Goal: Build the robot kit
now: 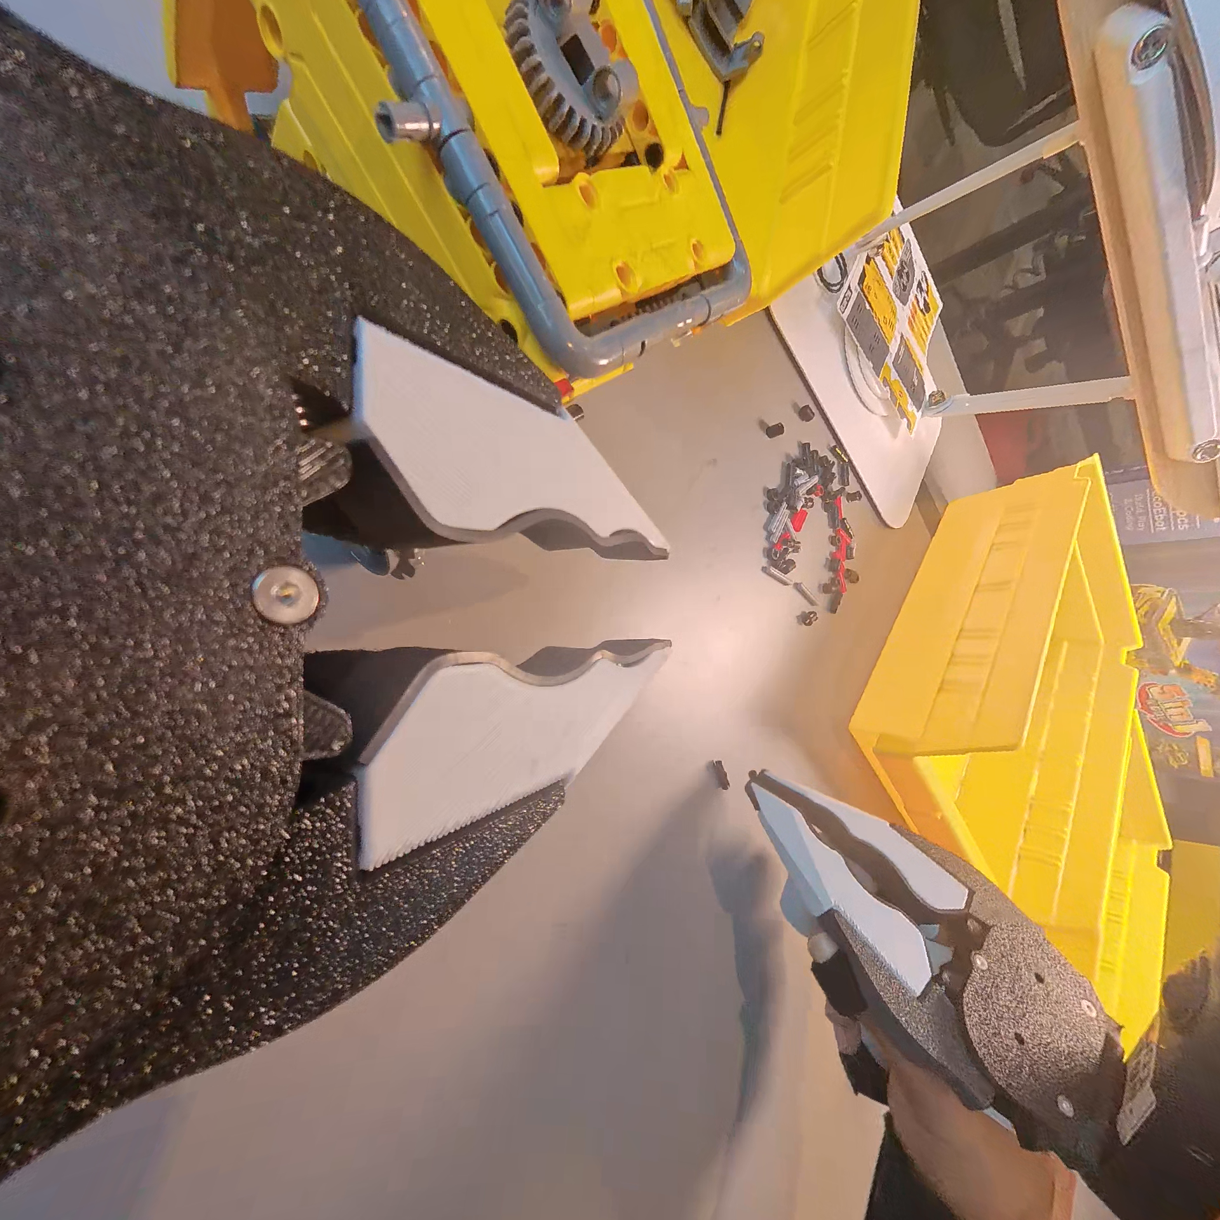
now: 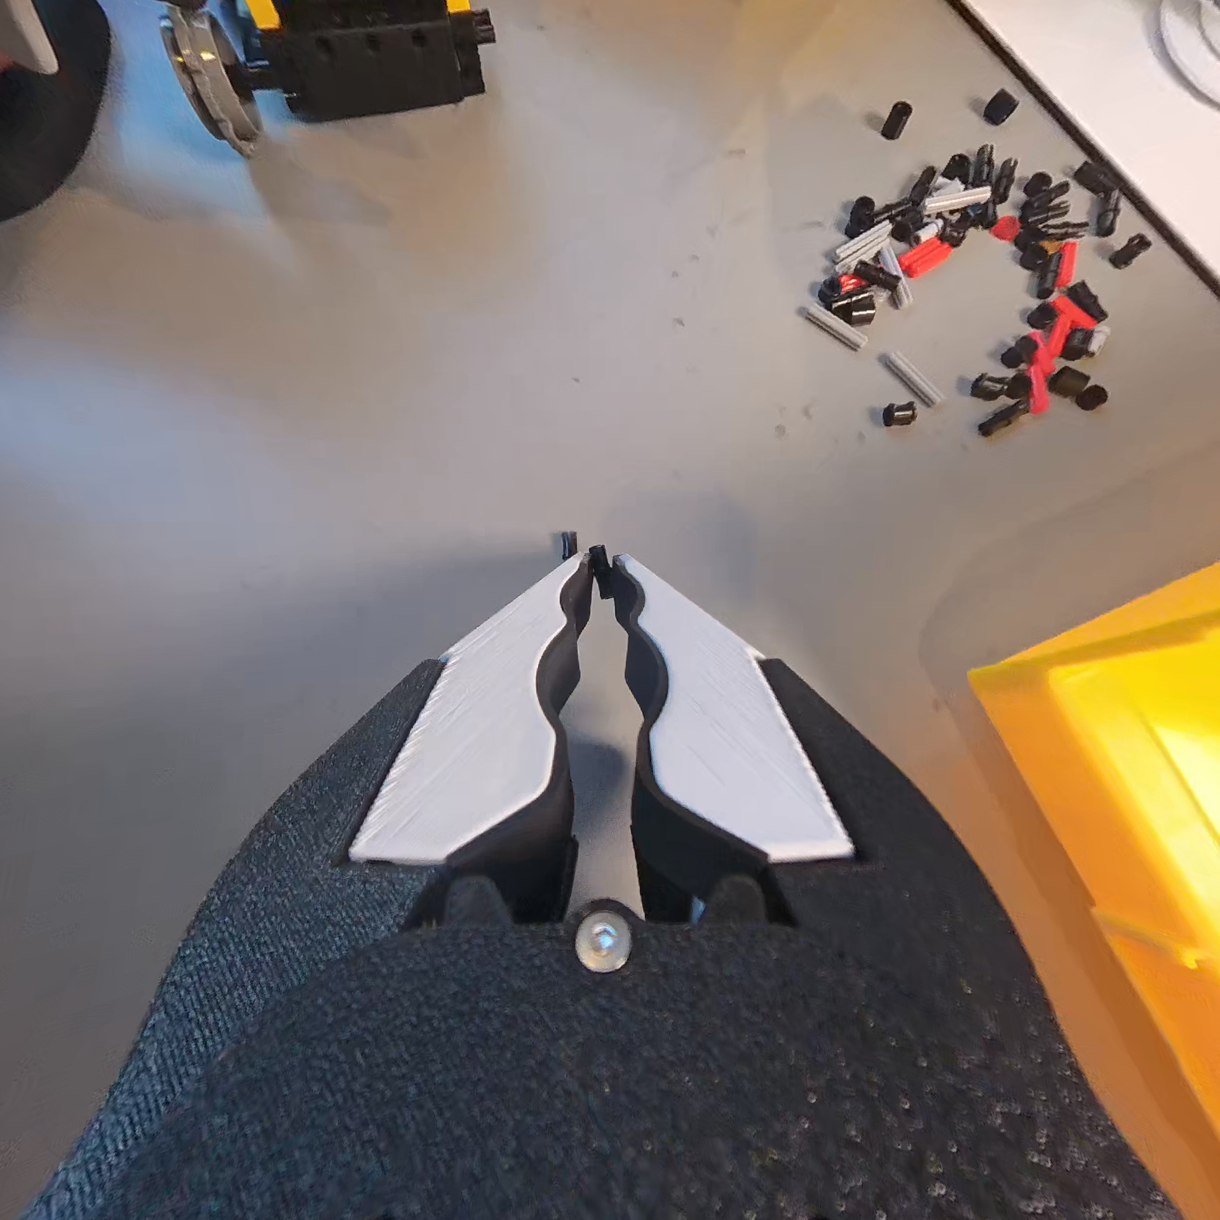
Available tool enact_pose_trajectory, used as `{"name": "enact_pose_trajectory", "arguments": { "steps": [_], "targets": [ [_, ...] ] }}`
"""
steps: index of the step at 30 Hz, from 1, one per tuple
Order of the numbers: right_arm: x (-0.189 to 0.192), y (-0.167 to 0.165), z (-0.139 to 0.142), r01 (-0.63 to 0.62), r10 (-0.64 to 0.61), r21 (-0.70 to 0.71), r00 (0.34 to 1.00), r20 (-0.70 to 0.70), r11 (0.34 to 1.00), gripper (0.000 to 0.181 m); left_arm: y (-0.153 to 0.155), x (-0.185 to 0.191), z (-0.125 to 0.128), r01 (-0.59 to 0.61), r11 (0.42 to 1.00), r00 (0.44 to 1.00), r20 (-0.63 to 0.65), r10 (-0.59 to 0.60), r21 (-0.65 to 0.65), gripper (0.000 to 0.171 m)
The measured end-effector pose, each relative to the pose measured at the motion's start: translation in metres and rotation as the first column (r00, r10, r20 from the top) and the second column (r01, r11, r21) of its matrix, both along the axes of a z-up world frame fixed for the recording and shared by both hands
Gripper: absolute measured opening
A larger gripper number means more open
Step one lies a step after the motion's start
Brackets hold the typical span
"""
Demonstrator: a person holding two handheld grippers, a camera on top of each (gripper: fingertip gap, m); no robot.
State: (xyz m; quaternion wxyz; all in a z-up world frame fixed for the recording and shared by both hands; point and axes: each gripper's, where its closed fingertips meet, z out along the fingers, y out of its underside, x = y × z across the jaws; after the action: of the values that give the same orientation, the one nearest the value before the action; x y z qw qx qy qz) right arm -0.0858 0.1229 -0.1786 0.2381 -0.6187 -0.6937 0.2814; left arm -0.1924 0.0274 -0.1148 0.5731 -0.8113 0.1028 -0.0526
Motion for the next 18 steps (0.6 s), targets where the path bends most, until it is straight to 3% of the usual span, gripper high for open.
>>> {"name": "enact_pose_trajectory", "arguments": {
  "steps": [12, 18],
  "targets": [
    [-0.001, 0.004, -0.004, 0.010, -0.010, -0.016, 1.000, -0.016, 1.000, 0.011, -0.002, 0.005, 0.001, 0.025, 1.000, 1.000, -0.015, -0.025, 0.014, 0.022],
    [-0.007, 0.015, 0.038, 0.039, -0.033, 0.016, 0.960, -0.280, 0.999, 0.015, -0.001, 0.003, 0.001, 0.018, 1.000, 1.000, -0.009, -0.018, 0.013, 0.022]
  ]
}}
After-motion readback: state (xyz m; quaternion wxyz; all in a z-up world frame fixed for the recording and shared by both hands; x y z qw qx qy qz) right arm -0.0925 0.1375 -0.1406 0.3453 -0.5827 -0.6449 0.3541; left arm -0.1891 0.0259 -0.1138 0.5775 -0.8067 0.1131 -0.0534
